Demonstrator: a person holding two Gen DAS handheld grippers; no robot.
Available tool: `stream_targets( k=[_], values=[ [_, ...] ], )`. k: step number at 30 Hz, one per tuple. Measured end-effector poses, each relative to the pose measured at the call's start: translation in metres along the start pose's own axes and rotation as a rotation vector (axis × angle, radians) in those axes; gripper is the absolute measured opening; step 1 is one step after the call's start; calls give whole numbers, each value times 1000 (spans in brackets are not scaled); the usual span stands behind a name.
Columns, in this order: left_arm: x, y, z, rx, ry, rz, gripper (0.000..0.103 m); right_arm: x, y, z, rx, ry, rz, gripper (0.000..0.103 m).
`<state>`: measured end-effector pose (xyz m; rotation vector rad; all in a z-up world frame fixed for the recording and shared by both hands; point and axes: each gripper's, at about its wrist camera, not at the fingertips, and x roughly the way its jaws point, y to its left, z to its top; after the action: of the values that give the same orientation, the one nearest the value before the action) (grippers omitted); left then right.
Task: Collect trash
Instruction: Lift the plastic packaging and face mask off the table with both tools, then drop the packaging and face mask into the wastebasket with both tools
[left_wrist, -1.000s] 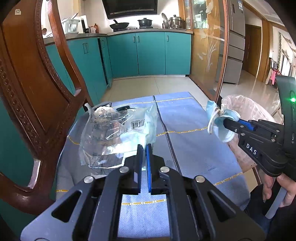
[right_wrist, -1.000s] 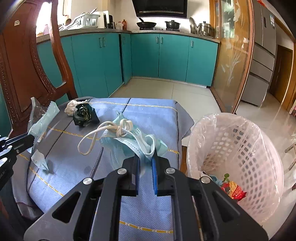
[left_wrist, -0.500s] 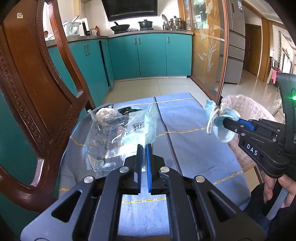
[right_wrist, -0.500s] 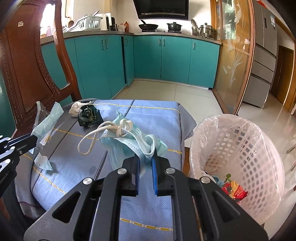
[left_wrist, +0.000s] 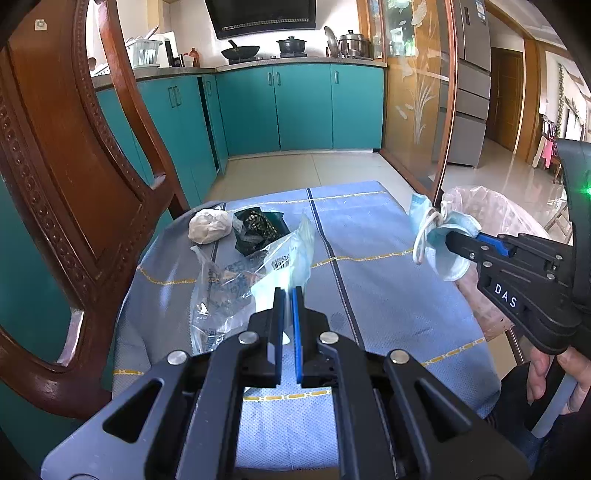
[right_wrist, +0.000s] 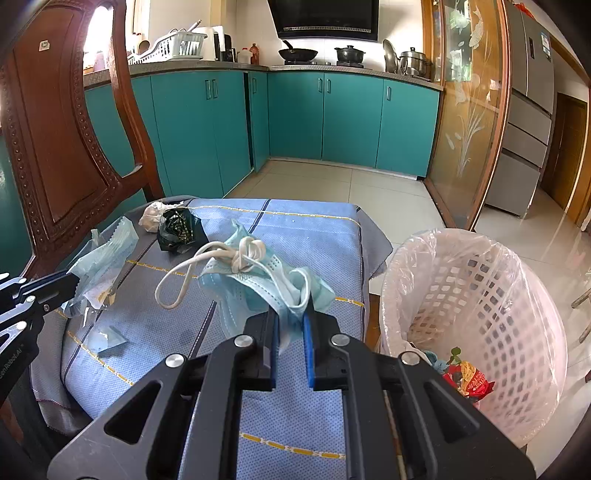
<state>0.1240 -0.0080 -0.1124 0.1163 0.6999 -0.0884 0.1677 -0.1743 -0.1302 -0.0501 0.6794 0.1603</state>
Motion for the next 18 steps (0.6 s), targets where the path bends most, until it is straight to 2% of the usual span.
stream_targets(
  k=[10, 18],
  values=[
    [1, 2, -3, -18, 3, 2, 6, 1, 4, 0, -6, 2, -1, 12],
    [-2, 4, -1, -25, -12, 13, 6, -6, -3, 2, 22, -32, -4, 12]
  ],
)
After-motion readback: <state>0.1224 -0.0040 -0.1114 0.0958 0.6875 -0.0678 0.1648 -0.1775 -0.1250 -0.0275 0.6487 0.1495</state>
